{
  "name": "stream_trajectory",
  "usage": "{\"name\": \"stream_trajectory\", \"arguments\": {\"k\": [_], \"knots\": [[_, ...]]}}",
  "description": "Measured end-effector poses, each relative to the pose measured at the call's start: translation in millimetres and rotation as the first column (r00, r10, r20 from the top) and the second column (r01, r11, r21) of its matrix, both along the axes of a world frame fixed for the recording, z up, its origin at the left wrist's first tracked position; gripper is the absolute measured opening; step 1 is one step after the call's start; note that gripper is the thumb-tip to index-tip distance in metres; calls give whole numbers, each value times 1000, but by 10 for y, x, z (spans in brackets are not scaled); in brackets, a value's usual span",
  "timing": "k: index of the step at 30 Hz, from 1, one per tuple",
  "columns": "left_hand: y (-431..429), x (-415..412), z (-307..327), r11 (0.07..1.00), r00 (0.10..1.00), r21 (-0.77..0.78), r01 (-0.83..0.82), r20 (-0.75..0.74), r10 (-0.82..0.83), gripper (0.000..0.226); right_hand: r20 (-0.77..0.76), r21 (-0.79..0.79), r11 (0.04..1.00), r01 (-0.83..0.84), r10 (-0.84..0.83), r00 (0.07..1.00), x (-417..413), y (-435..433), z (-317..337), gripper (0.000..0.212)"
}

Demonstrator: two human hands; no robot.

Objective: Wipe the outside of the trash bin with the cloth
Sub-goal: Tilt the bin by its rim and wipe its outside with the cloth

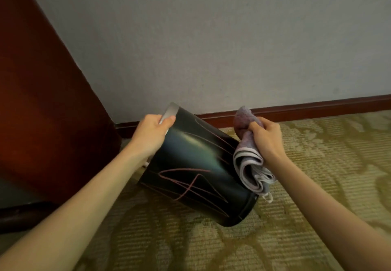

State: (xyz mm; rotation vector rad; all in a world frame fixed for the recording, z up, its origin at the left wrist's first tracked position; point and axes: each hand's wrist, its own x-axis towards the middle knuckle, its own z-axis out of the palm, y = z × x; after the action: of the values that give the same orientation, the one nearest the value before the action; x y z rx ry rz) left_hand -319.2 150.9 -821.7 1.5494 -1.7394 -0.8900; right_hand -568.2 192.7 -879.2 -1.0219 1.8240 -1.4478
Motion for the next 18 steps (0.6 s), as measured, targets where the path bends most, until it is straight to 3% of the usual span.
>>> {"name": "stream_trajectory", "arguments": {"k": [3, 5, 7, 11, 13, 18], "knots": [[11, 62, -20, 997, 998, 28, -69, 15, 69, 46, -236, 80, 988, -134, 149, 960, 182, 124, 37, 16], [3, 86, -38, 995, 996, 53, -86, 24, 85, 49, -500, 209, 967, -144, 232, 834, 397, 202, -15, 38], [-7, 100, -42, 992, 995, 79, -98, 29, 96, 51, -635, 272, 959, -82, 243, 734, 626, 307, -35, 57], [-35, 133, -62, 989, 992, 87, -122, 16, 121, 53, -732, 253, 966, -59, 231, 641, 869, 487, -136, 60], [-18, 138, -73, 991, 993, 75, -114, 16, 113, 53, -745, 207, 976, -64, 200, 637, 828, 455, -154, 54], [72, 90, -71, 999, 999, 36, -18, -49, 20, 43, -601, 145, 988, -57, 134, 788, 522, 78, -123, 38]]}}
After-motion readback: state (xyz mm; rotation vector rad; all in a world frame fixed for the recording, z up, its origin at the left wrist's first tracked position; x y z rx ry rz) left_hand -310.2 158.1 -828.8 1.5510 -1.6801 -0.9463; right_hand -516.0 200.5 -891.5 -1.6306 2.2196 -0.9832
